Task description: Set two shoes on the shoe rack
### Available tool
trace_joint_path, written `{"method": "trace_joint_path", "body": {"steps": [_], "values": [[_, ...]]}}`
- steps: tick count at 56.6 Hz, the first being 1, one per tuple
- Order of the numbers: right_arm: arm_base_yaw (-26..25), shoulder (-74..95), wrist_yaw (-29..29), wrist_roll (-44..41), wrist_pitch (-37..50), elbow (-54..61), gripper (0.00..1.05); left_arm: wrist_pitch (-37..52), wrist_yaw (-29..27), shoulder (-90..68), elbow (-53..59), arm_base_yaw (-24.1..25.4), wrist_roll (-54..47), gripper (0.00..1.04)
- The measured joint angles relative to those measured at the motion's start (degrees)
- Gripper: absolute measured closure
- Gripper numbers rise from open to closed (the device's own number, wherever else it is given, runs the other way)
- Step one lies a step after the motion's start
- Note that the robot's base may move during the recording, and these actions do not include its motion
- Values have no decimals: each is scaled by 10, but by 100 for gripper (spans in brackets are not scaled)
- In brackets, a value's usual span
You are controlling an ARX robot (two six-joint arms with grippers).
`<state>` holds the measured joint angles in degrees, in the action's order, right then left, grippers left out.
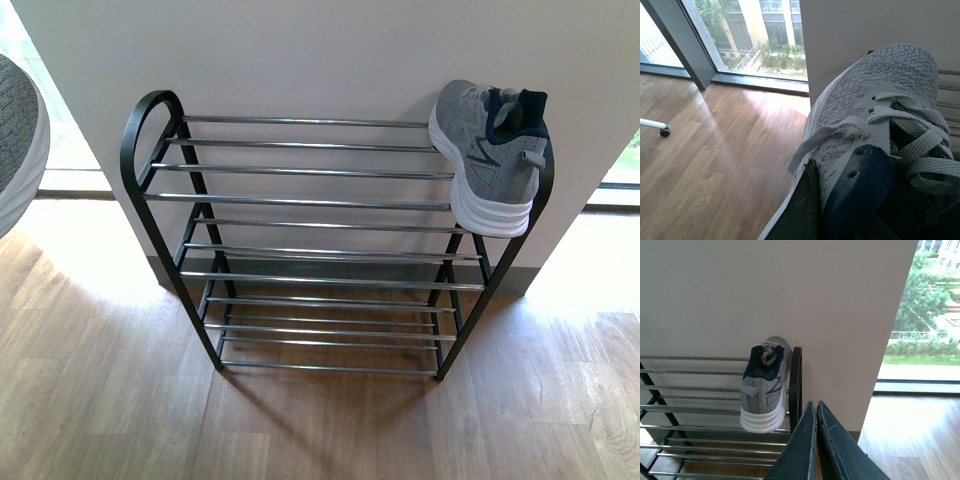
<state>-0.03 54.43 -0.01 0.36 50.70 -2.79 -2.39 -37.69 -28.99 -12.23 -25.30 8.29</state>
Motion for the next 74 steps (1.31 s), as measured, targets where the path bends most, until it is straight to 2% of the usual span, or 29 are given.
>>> {"method": "trace_joint_path", "body": {"steps": [40,52,74], "values": [[0,-317,0,0,-280,17,103,0,0,0,0,0,0,103],[0,-379,0,0,-341,17,103,0,0,0,0,0,0,103],[0,-437,0,0,-399,17,103,0,0,0,0,0,0,103]]}}
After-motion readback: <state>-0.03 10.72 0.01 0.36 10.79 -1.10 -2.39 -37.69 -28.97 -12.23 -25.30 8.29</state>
